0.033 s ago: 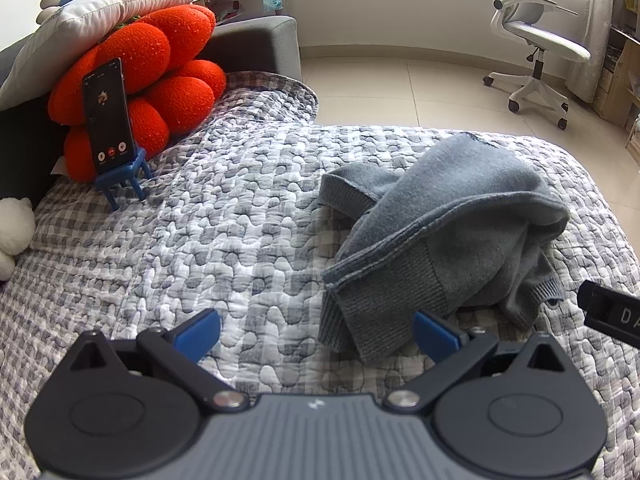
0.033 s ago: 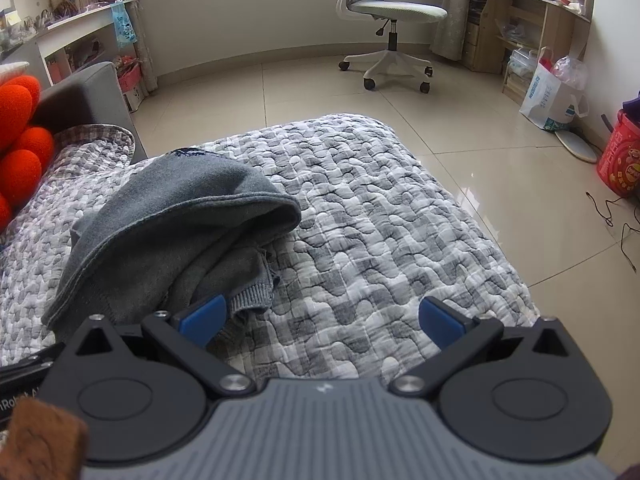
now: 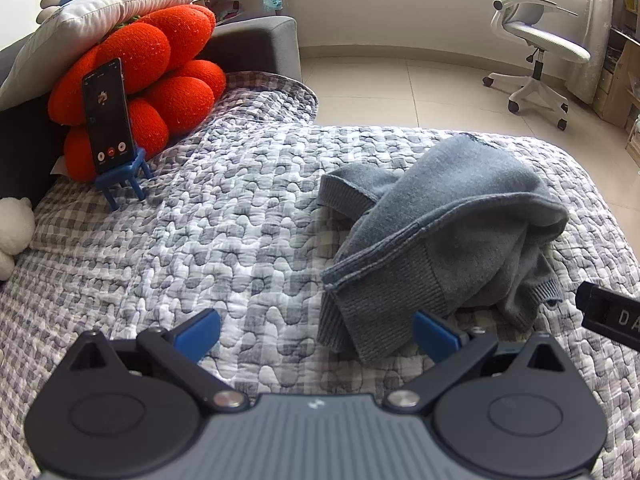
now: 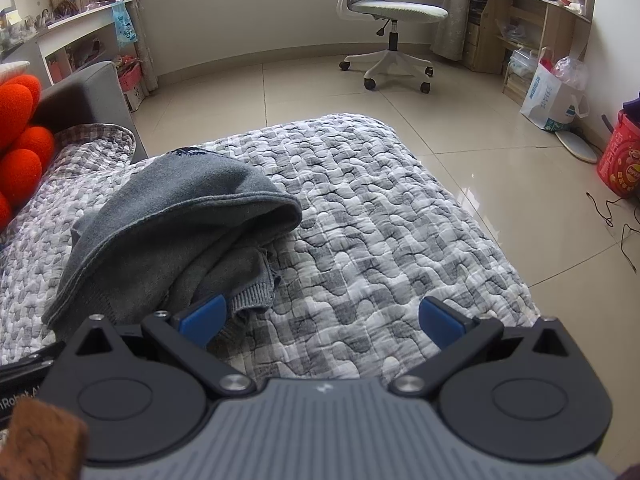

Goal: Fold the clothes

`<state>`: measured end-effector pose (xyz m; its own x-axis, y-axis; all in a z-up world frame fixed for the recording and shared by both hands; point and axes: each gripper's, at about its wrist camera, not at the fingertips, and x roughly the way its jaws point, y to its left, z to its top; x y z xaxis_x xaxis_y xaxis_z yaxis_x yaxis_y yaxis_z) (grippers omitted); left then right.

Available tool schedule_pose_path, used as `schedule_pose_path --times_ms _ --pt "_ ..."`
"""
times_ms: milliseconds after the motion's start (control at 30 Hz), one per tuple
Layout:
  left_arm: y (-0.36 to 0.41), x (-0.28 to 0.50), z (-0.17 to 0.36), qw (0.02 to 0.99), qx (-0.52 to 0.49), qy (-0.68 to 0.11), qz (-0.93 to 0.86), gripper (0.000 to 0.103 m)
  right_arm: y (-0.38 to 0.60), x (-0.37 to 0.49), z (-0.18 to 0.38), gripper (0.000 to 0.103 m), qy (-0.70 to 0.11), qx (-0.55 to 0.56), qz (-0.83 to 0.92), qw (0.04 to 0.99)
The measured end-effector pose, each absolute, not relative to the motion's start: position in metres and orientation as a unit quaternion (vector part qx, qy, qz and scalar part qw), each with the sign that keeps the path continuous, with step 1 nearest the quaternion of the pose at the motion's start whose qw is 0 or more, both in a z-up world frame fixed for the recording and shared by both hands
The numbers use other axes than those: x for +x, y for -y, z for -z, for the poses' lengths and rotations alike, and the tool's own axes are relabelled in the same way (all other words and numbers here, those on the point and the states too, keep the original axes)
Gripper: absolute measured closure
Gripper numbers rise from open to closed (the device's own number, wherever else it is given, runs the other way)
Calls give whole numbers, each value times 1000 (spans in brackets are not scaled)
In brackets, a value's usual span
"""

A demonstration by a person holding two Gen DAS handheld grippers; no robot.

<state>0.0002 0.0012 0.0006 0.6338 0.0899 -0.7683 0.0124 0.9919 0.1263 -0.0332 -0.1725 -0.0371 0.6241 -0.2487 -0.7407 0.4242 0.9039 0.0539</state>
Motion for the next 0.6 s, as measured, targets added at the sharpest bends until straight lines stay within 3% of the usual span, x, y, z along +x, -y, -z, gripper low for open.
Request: schedule_pose_path --times_ms 600 --pt "-9 5 0 900 44 -433 -26 0 154 -29 37 0 -387 85 180 900"
